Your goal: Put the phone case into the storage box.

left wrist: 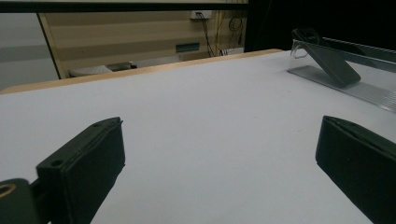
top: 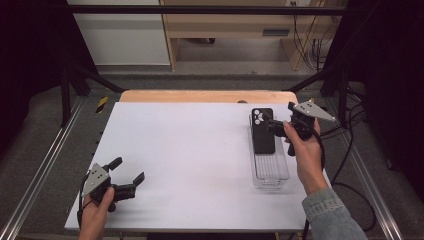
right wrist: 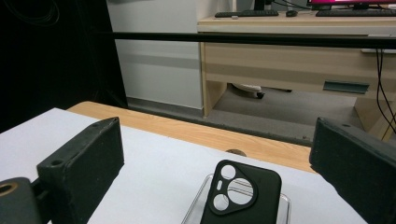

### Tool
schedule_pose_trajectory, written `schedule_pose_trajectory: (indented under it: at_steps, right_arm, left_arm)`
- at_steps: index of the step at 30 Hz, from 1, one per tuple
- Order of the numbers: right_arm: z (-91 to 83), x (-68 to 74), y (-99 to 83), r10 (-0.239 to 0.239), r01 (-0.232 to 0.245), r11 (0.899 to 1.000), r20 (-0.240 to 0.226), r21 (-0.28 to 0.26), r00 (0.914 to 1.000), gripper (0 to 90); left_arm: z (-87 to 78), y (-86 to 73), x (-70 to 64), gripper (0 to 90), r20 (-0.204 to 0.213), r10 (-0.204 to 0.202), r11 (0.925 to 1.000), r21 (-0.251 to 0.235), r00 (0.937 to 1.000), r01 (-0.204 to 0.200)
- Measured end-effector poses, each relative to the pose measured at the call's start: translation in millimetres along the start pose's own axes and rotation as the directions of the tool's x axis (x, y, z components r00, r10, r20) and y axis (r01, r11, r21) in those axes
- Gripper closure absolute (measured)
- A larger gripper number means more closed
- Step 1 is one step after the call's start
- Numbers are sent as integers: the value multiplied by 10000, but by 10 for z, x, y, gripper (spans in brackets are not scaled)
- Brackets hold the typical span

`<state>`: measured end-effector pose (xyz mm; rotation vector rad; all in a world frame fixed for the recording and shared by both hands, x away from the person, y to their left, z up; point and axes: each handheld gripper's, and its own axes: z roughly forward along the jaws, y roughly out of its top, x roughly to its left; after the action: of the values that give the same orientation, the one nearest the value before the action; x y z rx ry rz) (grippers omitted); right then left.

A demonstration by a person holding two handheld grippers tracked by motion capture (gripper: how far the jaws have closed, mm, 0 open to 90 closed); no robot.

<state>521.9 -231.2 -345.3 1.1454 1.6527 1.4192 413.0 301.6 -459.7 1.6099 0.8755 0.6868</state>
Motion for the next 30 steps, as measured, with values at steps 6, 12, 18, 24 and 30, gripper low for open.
schedule_pose_trajectory:
  at_steps: [6,12,18,24,30]
  right_arm:
    - [-52,-3,2,-97,97,10000,-57,1,9999,34]
    - [-133,-22,25,-102,101,9999,-90,-66,9999,28]
    - [-241,-80,55,-181,180,9998,-130,-117,9998,30]
    - [-386,-153,80,-70,68,9997,-76,-215,9999,28]
    - [-522,-230,51,-98,97,9997,-34,-205,9999,25]
  left_arm:
    - [-6,3,-1,15,9,-38,10000,-48,10000,38]
    - [-17,13,7,15,150,-274,9992,-277,9995,278]
    - [-46,0,24,14,89,-410,9983,-418,9991,413]
    - [-56,6,12,14,120,-392,9984,-414,9992,397]
    - [-62,1,10,14,118,-423,9983,-384,9990,427]
